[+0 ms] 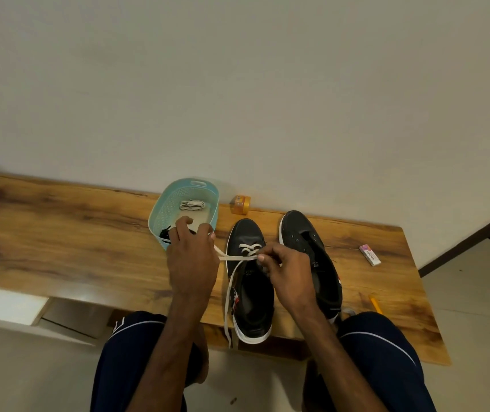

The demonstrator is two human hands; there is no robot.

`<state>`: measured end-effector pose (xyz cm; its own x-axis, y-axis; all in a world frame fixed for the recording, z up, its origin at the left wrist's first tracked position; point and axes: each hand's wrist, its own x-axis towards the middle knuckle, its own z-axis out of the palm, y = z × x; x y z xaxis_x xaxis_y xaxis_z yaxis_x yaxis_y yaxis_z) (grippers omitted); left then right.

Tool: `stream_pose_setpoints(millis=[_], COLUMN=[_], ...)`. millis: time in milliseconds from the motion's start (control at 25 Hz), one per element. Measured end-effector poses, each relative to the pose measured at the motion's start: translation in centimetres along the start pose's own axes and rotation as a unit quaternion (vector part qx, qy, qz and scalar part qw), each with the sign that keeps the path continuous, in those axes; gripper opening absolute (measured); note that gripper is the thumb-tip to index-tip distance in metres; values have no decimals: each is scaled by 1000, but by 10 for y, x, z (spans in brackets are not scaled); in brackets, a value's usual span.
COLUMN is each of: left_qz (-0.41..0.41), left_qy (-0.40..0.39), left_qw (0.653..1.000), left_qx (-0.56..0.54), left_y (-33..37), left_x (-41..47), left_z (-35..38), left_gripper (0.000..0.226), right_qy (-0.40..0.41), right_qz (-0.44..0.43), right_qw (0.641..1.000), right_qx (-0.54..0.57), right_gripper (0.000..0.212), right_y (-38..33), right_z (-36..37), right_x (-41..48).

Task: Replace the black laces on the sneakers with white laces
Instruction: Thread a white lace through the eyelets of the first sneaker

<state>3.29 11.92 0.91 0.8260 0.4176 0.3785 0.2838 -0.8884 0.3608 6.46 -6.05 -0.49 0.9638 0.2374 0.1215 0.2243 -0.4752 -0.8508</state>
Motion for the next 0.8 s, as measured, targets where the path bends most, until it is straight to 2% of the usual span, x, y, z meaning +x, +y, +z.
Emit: stream_pose_setpoints(millis=[80,160,200,240,320,480,560,680,800], left_qz=[30,48,45,33,4,-28,-60,-60,-35], left_qy=[-66,-209,-264,-293,-294,-247,-208,-165,-166], left_qw=[980,908,882,870,876,913,933,957,968], left_qx=[-186,-361,-388,-395,-382,-324,-288,-229,-185], left_y=[2,11,16,20,20,13,12,15,24], left_x=[3,-1,-4,-6,-9,-5,-4,-5,-9], left_z=[3,7,8,9,13,18,20,23,26], left_gripper=[18,21,21,19,14,8,11,10,10], right_qy=[-23,-24,-21,-16,-7,30,-10,-109,-79], right_qz=[-13,-27,-30,-31,-25,12,56,81,47], right_qw=[1000,999,999,999,1000,998,993,975,967], right_qx=[14,22,21,16,-3,-62,-105,-174,-239], right_gripper=[26,30,29,28,28,20,23,42,32], right_y=[2,3,4,4,5,14,21,26,25], right_z=[4,5,6,7,9,7,5,12,22], right_x=[1,2,2,2,1,3,6,3,-1])
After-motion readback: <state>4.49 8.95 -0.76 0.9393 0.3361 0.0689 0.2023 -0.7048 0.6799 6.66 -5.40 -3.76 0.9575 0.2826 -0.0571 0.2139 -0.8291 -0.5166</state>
